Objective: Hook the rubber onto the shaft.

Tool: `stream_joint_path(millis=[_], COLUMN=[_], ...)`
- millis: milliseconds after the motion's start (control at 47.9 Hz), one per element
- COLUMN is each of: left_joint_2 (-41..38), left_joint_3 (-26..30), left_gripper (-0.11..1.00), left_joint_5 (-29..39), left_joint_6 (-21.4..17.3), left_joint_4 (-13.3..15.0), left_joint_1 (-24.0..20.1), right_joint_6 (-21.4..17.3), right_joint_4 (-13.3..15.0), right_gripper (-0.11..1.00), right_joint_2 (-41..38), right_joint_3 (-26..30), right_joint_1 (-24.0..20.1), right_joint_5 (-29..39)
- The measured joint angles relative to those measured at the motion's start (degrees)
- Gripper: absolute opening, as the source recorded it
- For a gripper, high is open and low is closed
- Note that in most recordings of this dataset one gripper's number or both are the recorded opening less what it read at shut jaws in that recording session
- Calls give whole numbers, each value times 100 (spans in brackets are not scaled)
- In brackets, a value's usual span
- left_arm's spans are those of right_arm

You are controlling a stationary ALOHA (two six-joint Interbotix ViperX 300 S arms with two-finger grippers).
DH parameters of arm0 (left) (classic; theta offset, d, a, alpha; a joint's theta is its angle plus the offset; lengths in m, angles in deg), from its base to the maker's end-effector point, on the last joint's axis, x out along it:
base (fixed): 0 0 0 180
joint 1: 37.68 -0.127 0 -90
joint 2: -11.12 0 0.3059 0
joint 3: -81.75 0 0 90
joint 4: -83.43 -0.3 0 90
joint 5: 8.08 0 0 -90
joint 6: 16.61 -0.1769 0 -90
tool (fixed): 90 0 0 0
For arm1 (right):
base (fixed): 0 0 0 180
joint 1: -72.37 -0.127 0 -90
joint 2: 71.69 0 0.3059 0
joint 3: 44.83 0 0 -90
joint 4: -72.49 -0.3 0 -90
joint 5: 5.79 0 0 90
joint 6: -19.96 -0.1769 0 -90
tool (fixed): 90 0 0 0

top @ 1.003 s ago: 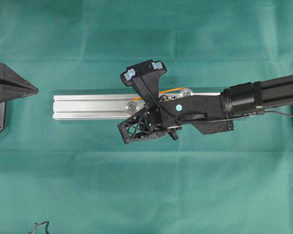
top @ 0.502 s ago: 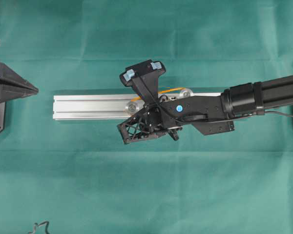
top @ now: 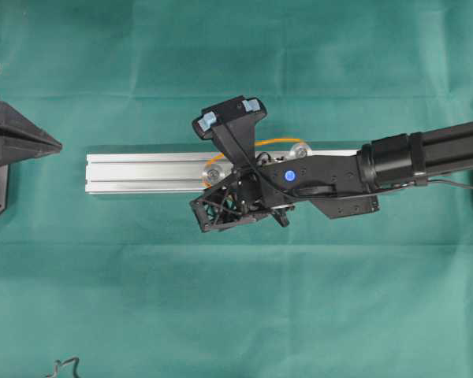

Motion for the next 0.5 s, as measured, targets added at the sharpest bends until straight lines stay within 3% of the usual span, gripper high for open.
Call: stream_joint_path(millis=[63,502], left_joint_2=[0,0], left_joint_3=[0,0], left_gripper=[2,2], left_joint_5=[0,0], left_joint_6=[0,0], left_joint_4=[0,0], left_joint_1=[0,0], right_joint_6=[0,9], right_joint_4=[53,158], right_gripper=[88,85], right_joint_2=[35,79], right_joint_3=[0,0], right_joint_1=[0,-9], right_joint_5=[0,0])
